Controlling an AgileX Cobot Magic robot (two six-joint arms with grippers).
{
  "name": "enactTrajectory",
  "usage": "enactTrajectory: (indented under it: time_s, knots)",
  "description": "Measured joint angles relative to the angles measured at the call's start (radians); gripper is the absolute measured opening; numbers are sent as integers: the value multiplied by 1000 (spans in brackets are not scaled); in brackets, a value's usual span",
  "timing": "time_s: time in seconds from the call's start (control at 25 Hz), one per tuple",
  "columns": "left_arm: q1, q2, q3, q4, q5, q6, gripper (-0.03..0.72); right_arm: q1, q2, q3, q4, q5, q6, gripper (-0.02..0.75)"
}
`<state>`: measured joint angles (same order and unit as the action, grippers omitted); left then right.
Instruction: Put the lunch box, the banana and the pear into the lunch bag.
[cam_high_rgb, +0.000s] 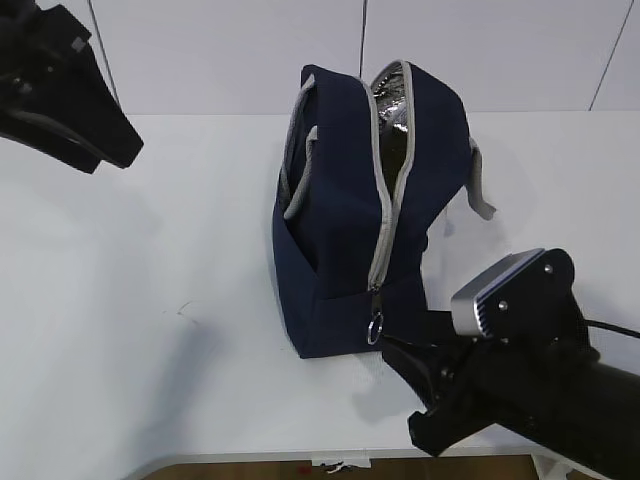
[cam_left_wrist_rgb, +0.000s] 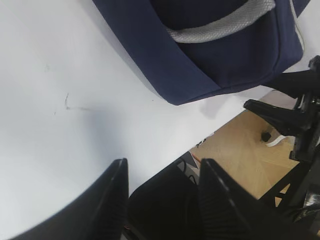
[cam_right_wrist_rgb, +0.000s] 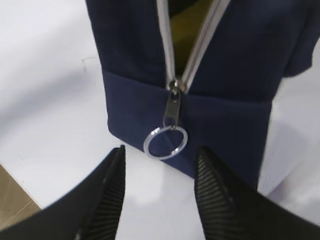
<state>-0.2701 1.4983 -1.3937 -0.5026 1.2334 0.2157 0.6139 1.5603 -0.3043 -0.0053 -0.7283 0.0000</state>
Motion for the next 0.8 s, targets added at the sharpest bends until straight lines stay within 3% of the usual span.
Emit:
enactTrajectory:
  time_s: [0.8]
  knots:
    - [0,0,0,0,0,0,333,0,184,-11,-51,-163,85,348]
